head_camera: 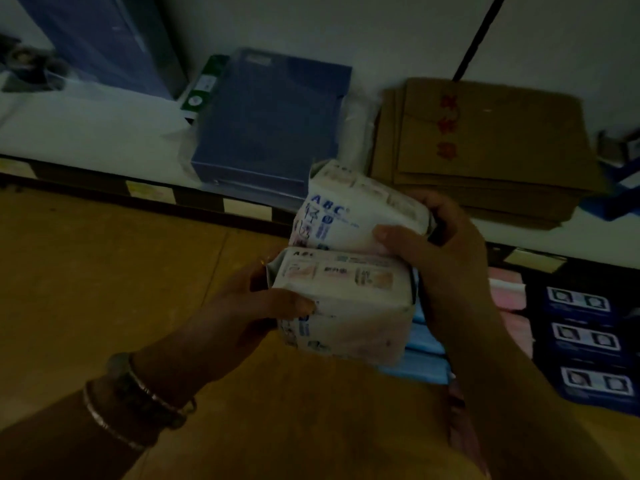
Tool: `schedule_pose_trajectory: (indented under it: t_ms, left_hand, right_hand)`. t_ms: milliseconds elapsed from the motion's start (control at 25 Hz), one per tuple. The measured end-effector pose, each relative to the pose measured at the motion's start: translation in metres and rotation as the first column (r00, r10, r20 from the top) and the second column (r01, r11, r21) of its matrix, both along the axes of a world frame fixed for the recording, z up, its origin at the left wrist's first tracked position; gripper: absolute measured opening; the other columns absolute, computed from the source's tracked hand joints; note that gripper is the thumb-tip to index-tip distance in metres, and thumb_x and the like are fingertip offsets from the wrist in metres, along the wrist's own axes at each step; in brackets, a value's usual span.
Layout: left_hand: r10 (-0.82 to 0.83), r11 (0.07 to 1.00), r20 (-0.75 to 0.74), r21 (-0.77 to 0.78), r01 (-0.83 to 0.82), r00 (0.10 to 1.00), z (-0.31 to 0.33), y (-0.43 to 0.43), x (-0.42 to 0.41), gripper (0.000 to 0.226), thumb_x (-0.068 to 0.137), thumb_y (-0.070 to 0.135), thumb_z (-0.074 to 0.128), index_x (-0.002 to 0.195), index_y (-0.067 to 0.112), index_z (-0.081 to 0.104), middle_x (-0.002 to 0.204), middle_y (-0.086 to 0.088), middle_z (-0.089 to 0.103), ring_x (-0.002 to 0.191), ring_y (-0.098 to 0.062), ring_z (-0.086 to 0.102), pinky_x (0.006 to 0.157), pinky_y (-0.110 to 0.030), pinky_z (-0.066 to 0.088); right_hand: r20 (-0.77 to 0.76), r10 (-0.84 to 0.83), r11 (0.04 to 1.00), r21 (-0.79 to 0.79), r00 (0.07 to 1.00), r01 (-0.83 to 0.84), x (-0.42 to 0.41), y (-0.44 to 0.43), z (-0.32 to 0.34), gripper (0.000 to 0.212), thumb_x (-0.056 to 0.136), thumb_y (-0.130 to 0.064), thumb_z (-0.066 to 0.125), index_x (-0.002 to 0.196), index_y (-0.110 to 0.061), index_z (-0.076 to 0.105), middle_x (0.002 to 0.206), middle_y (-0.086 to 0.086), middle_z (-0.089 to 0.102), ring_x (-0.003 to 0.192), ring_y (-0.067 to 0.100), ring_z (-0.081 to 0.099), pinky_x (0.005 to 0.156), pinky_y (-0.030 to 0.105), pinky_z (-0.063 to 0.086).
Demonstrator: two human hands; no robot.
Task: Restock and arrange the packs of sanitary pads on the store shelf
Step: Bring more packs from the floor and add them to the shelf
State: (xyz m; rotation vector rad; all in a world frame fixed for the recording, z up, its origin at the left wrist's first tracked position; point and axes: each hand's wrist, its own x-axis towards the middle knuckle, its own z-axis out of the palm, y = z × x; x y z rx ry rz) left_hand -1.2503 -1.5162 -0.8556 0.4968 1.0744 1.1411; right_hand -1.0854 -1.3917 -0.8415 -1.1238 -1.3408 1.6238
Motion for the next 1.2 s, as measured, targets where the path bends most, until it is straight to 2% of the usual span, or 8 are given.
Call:
schedule_pose_trajectory:
  t_ms: [120, 240, 360, 520, 680, 840, 1000, 1200]
  left_hand:
    - [-0.006, 0.997, 0.012, -0.073, 0.007, 1.0, 0.016, -0.014, -0.001, 0.086, 0.047, 0.021, 0.088, 0.124, 0.012, 0.051, 0.123, -0.016, 0.06, 0.113, -0.032, 0.059, 0.082, -0.034, 0.054]
    - [-0.029, 0.995, 0.031, -0.094, 0.032, 0.999, 0.05, -0.027, 0.004, 0.078, 0.049, 0.019, 0.087, 0.119, 0.011, 0.055, 0.119, -0.015, 0.063, 0.111, -0.031, 0.06, 0.08, -0.03, 0.054]
    - [-0.038, 0.991, 0.047, -0.13, 0.043, 0.998, 0.1, -0.032, 0.015, 0.082, 0.043, 0.023, 0.09, 0.116, 0.01, 0.055, 0.114, -0.013, 0.065, 0.107, -0.028, 0.062, 0.077, -0.028, 0.054]
    - [-0.033, 0.988, 0.017, -0.15, 0.035, 0.999, 0.195, -0.027, 0.024, 0.096, 0.038, 0.027, 0.091, 0.121, 0.005, 0.049, 0.114, -0.015, 0.065, 0.107, -0.03, 0.062, 0.077, -0.031, 0.055]
    - [-0.079, 0.994, -0.008, -0.078, 0.078, 0.997, 0.3, -0.016, 0.033, 0.087, 0.041, 0.023, 0.089, 0.116, 0.005, 0.051, 0.108, -0.012, 0.068, 0.103, -0.026, 0.065, 0.074, -0.026, 0.055]
    - [-0.069, 0.995, -0.079, -0.077, 0.063, 0.994, 0.409, -0.017, 0.045, 0.066, 0.036, 0.02, 0.076, 0.1, 0.011, 0.063, 0.095, -0.005, 0.073, 0.091, -0.017, 0.069, 0.066, -0.018, 0.053]
    - [-0.03, 0.999, -0.132, 0.041, 0.036, 0.991, 0.495, -0.014, 0.059, 0.067, 0.041, 0.02, 0.073, 0.105, 0.013, 0.059, 0.101, -0.006, 0.072, 0.092, -0.015, 0.068, 0.066, -0.018, 0.053]
    - [0.033, 0.987, -0.169, 0.159, -0.006, 0.985, 0.59, -0.016, 0.075, 0.069, 0.04, 0.019, 0.074, 0.107, 0.015, 0.058, 0.105, -0.008, 0.07, 0.096, -0.019, 0.066, 0.073, -0.025, 0.056]
  right_hand:
    - [0.078, 0.047, 0.997, 0.058, 0.996, -0.051, 0.006, -0.022, 0.017, 0.047, 0.065, -0.005, 0.077, 0.1, -0.03, 0.057, 0.101, -0.011, 0.065, 0.095, 0.005, 0.064, 0.073, 0.023, 0.057]
    - [0.073, -0.007, 1.0, 0.005, 0.997, 0.007, 0.019, -0.04, 0.048, 0.05, 0.059, -0.011, 0.078, 0.098, -0.033, 0.057, 0.093, -0.018, 0.067, 0.093, 0.0, 0.064, 0.068, 0.017, 0.055]
    - [0.078, -0.046, 0.998, -0.045, 0.996, 0.05, 0.032, -0.043, 0.096, 0.051, 0.052, -0.024, 0.076, 0.1, -0.03, 0.058, 0.101, -0.011, 0.066, 0.099, 0.009, 0.064, 0.072, 0.025, 0.057]
    - [0.087, -0.023, 0.999, -0.028, 0.996, 0.026, 0.047, -0.035, 0.196, 0.056, 0.052, -0.021, 0.087, 0.099, -0.03, 0.059, 0.101, -0.013, 0.067, 0.1, 0.008, 0.064, 0.073, 0.025, 0.056]
    - [0.067, -0.007, 1.0, 0.008, 0.998, 0.007, 0.059, -0.027, 0.302, 0.048, 0.053, -0.02, 0.072, 0.098, -0.028, 0.058, 0.093, -0.018, 0.068, 0.093, 0.003, 0.065, 0.065, 0.02, 0.055]
    - [0.044, 0.003, 0.997, 0.075, 0.999, -0.007, 0.07, -0.024, 0.409, 0.061, 0.042, -0.014, 0.087, 0.096, -0.028, 0.062, 0.093, -0.013, 0.07, 0.09, 0.009, 0.067, 0.065, 0.022, 0.056]
    - [0.049, -0.012, 0.989, 0.15, 0.999, 0.004, 0.078, -0.024, 0.495, 0.058, 0.046, -0.016, 0.08, 0.101, -0.023, 0.063, 0.09, -0.006, 0.073, 0.083, 0.012, 0.069, 0.064, 0.024, 0.054]
    - [0.039, -0.016, 0.968, 0.249, 0.999, 0.005, 0.101, -0.029, 0.597, 0.052, 0.047, -0.026, 0.078, 0.096, -0.028, 0.062, 0.085, -0.014, 0.069, 0.072, 0.004, 0.061, 0.054, 0.016, 0.048]
